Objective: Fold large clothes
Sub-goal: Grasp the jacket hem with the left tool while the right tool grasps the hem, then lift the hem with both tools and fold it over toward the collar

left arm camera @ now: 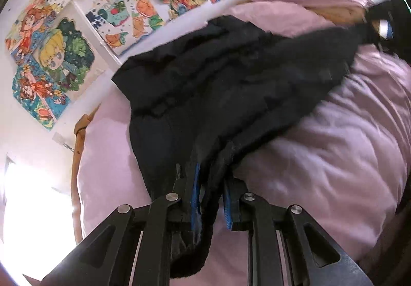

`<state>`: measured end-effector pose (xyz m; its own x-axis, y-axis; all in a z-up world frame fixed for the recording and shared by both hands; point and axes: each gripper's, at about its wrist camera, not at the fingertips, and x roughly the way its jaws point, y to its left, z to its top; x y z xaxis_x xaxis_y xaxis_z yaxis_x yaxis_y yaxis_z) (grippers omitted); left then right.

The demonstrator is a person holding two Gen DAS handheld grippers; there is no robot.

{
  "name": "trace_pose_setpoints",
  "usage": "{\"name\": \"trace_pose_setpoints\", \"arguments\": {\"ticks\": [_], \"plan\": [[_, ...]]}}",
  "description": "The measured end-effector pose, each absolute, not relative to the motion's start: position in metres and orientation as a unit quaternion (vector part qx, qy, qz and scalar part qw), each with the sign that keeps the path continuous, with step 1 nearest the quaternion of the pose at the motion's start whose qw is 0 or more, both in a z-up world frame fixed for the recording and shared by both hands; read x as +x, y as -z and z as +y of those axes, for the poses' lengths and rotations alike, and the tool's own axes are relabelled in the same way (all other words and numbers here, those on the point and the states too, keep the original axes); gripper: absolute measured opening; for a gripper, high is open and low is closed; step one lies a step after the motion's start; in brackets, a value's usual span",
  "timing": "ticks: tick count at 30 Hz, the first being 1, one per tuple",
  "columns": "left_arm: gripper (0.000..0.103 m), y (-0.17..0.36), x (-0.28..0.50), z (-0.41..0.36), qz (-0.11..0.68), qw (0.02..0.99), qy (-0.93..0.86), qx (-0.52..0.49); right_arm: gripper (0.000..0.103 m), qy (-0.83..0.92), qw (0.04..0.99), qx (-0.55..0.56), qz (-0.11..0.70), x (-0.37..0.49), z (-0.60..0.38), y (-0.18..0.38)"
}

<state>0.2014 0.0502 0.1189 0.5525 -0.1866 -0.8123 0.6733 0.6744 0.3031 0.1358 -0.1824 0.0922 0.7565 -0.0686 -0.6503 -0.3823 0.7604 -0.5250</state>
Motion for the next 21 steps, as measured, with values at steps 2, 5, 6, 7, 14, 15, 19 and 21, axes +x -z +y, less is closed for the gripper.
{"name": "trace_pose_setpoints", "arguments": {"ticks": [2,5,6,7,14,15,19,21], "plan": [[0.017,-0.108,0.198,0.054,0.399,0.817,0.266,0.321,0.012,-0.088,0.886,-0.308,0.336,0.143,-0.184,-0.106],[0.017,-0.097,0.2,0.062,0.418,0.812,0.269,0.308,0.012,-0.09,0.886,-0.303,0.338,0.146,-0.179,-0.109],[0.017,-0.095,0.202,0.064,0.424,0.812,0.267,0.299,0.011,-0.09,0.884,-0.308,0.339,0.146,-0.176,-0.107],[0.015,-0.097,0.202,0.064,0.425,0.814,0.265,0.295,0.011,-0.092,0.883,-0.31,0.341,0.145,-0.175,-0.106],[0.008,-0.149,0.186,0.067,0.361,0.852,0.254,0.281,0.008,-0.111,0.87,-0.314,0.363,0.126,-0.179,-0.113],[0.008,-0.156,0.183,0.068,0.353,0.853,0.255,0.287,0.008,-0.113,0.872,-0.309,0.362,0.123,-0.18,-0.118],[0.006,-0.179,0.165,0.072,0.323,0.861,0.259,0.297,0.007,-0.123,0.87,-0.31,0.364,0.099,-0.18,-0.132],[0.006,-0.189,0.152,0.073,0.317,0.86,0.268,0.295,0.007,-0.128,0.865,-0.316,0.368,0.085,-0.179,-0.139]]}}
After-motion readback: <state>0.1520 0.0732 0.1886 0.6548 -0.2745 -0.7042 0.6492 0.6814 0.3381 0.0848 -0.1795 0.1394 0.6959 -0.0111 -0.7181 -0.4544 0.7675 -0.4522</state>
